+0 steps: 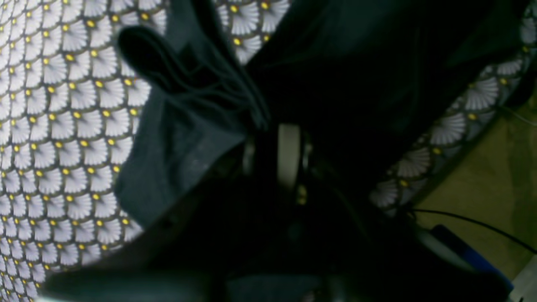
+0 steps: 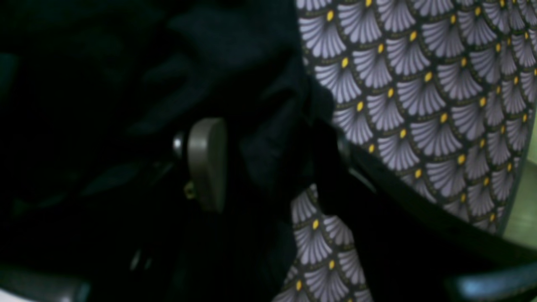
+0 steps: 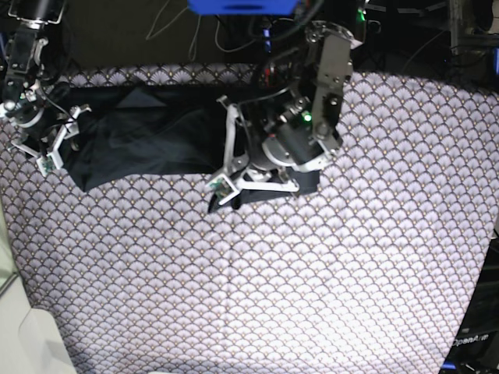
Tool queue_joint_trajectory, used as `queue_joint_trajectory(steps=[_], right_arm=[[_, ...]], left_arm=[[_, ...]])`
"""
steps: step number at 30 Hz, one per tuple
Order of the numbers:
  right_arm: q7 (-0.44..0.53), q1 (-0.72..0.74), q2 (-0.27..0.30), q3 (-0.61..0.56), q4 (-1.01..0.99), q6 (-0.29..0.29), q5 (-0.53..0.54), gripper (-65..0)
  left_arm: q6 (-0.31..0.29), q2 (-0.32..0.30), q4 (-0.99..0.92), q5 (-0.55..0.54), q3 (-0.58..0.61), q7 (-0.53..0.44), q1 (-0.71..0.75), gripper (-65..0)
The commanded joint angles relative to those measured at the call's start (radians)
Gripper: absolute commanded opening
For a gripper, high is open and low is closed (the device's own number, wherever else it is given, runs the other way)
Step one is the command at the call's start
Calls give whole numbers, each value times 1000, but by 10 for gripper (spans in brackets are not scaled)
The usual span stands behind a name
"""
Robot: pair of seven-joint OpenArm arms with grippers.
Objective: Fold the T-shirt properly
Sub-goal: 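Lift the strip end with the left gripper and fold it toward the right gripper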
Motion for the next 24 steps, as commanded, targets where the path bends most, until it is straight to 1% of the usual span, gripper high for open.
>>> queue_joint_trajectory(steps=[1, 11, 16, 19, 21, 22, 24], right_arm=[[17, 10, 22, 5, 15, -5, 5, -317], [17, 10, 23, 5, 15, -5, 5, -317], [17, 10, 23, 5, 15, -5, 5, -317], [17, 10, 25, 5, 15, -5, 5, -317], [17, 10, 25, 5, 15, -5, 5, -317], [17, 10, 25, 5, 15, -5, 5, -317], [17, 10, 26, 5, 15, -5, 5, -317]], left_arm=[[4, 10, 11, -11, 2, -18, -12, -616], [4, 10, -30, -12, 54, -18, -17, -613], [4, 10, -30, -12, 56, -18, -20, -611], [-7, 10, -28, -12, 60, -18, -17, -603], [-10, 10, -22, -14, 60, -18, -14, -542], [-16, 10, -18, -17, 60, -19, -12, -497], [-56, 10, -18, -58, 56, -19, -12, -414]])
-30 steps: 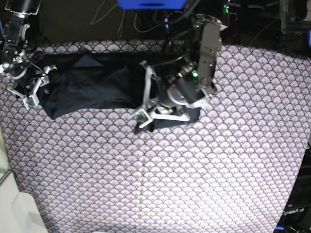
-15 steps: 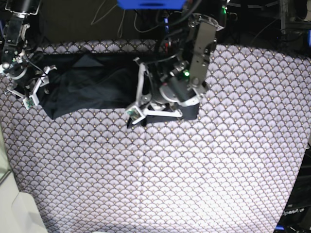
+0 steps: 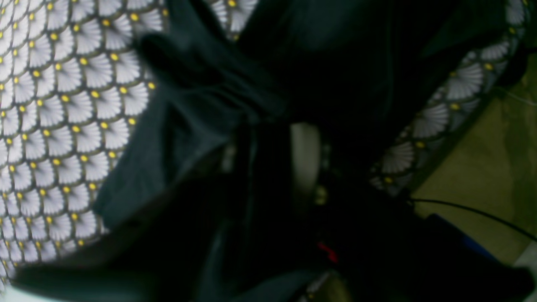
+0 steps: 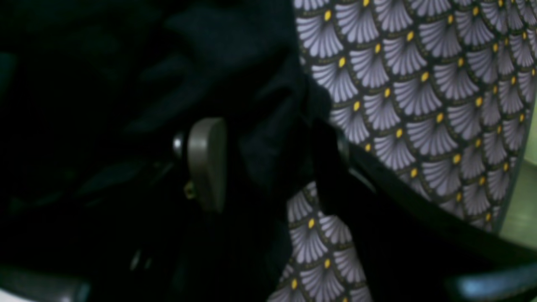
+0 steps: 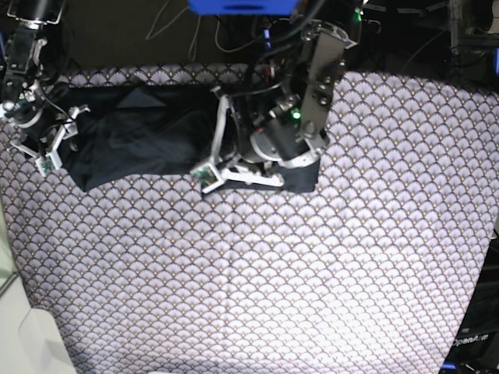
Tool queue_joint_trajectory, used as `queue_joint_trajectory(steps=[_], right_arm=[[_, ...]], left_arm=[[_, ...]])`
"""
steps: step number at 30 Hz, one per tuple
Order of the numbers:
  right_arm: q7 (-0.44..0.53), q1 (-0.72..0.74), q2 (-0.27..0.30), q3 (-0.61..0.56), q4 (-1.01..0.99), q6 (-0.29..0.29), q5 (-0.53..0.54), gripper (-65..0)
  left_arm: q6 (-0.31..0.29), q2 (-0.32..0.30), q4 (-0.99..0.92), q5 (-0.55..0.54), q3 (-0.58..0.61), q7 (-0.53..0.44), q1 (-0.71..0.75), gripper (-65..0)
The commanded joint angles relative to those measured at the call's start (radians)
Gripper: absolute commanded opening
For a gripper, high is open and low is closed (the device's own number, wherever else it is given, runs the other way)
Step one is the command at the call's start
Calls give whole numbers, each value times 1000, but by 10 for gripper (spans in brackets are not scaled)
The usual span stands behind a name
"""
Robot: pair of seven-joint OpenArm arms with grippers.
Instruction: Fold the T-shirt properly
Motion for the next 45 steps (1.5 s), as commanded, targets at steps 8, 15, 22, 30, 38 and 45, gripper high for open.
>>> queue_joint_trajectory(steps=[8, 15, 22, 30, 38, 45], right_arm=[[18, 10, 20, 5, 15, -5, 5, -317], [13, 7, 37, 15, 75, -5, 7, -319], [-92, 10, 40, 58, 191, -5, 12, -317], [-114, 0, 35, 60, 197, -5, 12, -316], [-148, -30, 31, 60, 190, -5, 12, -316], [-152, -48, 12, 81, 190, -5, 12, -316]], left_arm=[[1, 12, 39, -126, -32, -18, -21, -298], [1, -56, 47, -132, -318, -17, 14, -298], [1, -119, -52, -129, -364, -60, 35, -297], [1, -117, -174, -135, -362, -127, 34, -295], [1, -122, -191, -135, -364, -146, 28, -294], [1, -122, -190, -135, -365, -146, 28, -294]])
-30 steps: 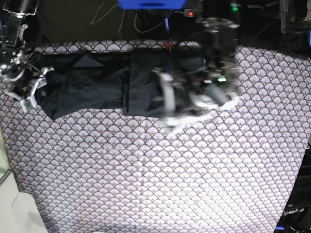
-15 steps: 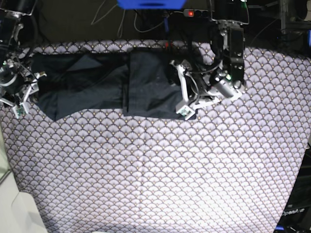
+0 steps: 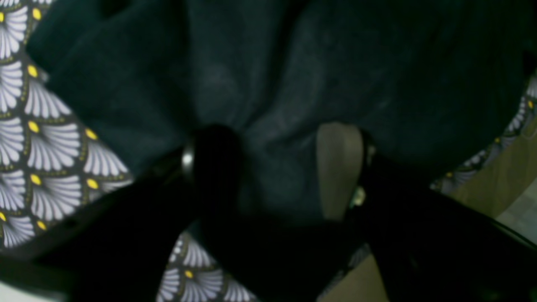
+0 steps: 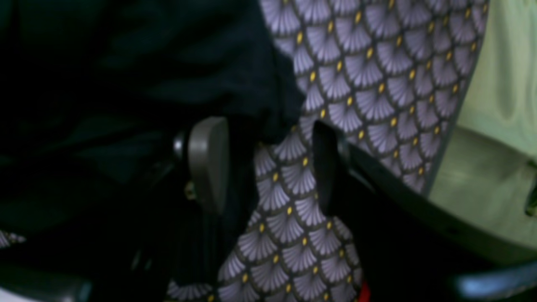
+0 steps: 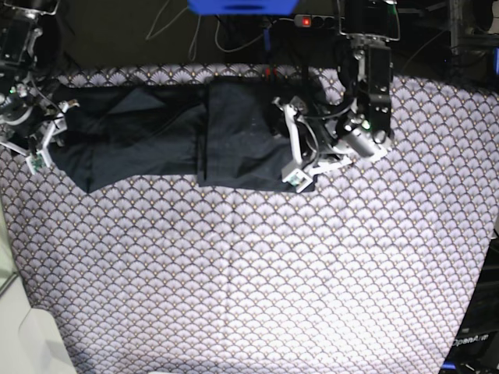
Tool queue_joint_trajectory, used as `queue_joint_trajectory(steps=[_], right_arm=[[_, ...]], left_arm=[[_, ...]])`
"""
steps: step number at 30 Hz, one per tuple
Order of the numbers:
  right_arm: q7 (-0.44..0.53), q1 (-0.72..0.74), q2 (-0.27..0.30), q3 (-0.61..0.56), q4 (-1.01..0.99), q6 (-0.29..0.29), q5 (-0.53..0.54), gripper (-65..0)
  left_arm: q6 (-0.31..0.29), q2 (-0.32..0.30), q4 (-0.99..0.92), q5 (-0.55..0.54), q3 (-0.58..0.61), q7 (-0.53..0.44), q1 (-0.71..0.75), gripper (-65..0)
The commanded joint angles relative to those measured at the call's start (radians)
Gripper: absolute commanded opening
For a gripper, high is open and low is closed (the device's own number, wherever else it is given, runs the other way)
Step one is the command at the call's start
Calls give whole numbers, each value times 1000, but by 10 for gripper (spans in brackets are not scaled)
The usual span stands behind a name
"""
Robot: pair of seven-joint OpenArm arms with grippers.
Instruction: Fold the T-shirt properly
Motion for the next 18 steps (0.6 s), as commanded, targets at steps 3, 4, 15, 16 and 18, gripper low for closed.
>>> queue_joint_trajectory(steps=[3, 4, 15, 16, 18], right_arm=[[17, 9, 24, 59, 24, -5, 6, -316], [17, 14, 25, 68, 28, -5, 6, -316], [16, 133, 29, 35, 0, -5, 92, -320], [16, 156, 29, 25, -35, -5, 89, -320], [19, 189, 29, 2, -110, -5, 90, -320]], left_arm=[[-2, 0, 18, -11, 0, -14, -14, -294], [-2, 0, 16, -11, 0, -14, -14, -294], [-2, 0, 16, -11, 0, -14, -13, -294], [-2, 0, 16, -11, 0, -12, -13, -295], [-2, 0, 18, -11, 0, -12, -11, -295]])
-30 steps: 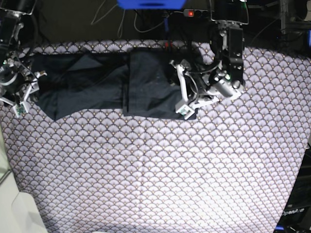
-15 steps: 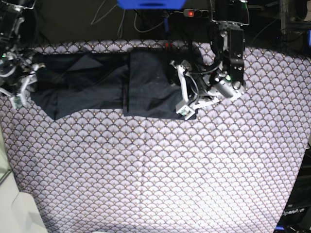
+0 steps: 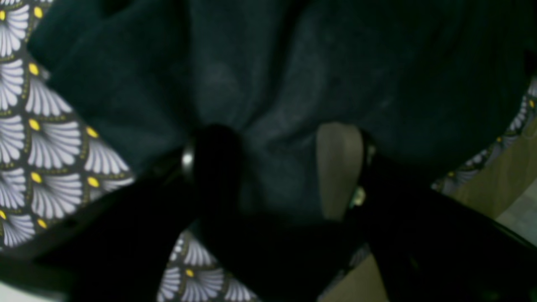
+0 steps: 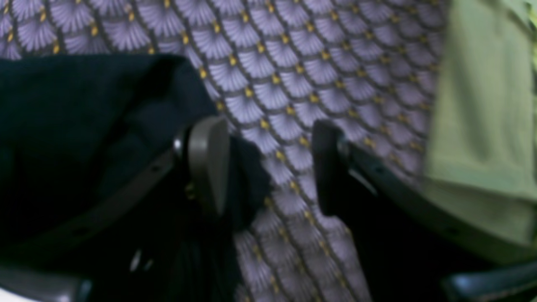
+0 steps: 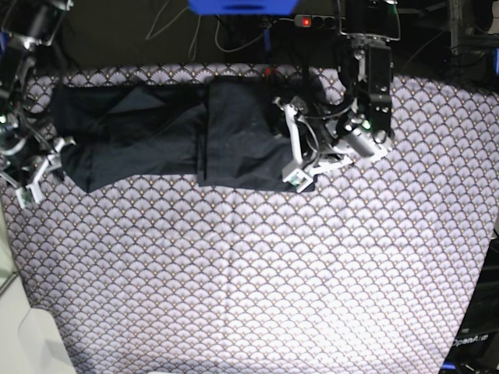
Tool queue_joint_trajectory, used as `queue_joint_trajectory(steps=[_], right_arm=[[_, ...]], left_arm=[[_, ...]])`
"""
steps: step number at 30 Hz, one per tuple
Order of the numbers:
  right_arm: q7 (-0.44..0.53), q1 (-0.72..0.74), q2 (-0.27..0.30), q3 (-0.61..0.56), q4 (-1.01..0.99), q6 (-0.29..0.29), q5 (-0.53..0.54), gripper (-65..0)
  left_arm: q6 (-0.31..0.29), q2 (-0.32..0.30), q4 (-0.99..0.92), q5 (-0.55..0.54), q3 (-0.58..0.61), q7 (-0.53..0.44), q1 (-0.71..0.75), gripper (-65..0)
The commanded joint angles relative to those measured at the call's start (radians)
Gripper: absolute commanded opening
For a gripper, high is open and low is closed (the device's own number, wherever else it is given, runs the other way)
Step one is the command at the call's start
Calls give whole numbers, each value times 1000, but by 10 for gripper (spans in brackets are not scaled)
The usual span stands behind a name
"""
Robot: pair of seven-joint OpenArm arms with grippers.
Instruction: Fold the T-shirt properly
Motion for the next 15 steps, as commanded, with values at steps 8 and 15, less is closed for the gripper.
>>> queue_joint_trajectory(steps=[8, 15], right_arm=[[58, 20, 37, -11, -107, -5, 0, -320], [89, -74, 40, -3, -110, -5, 0, -320]], left_arm=[[-2, 3, 20, -11, 0, -8, -9, -296], [-2, 3, 15, -11, 0, -11, -11, -296]])
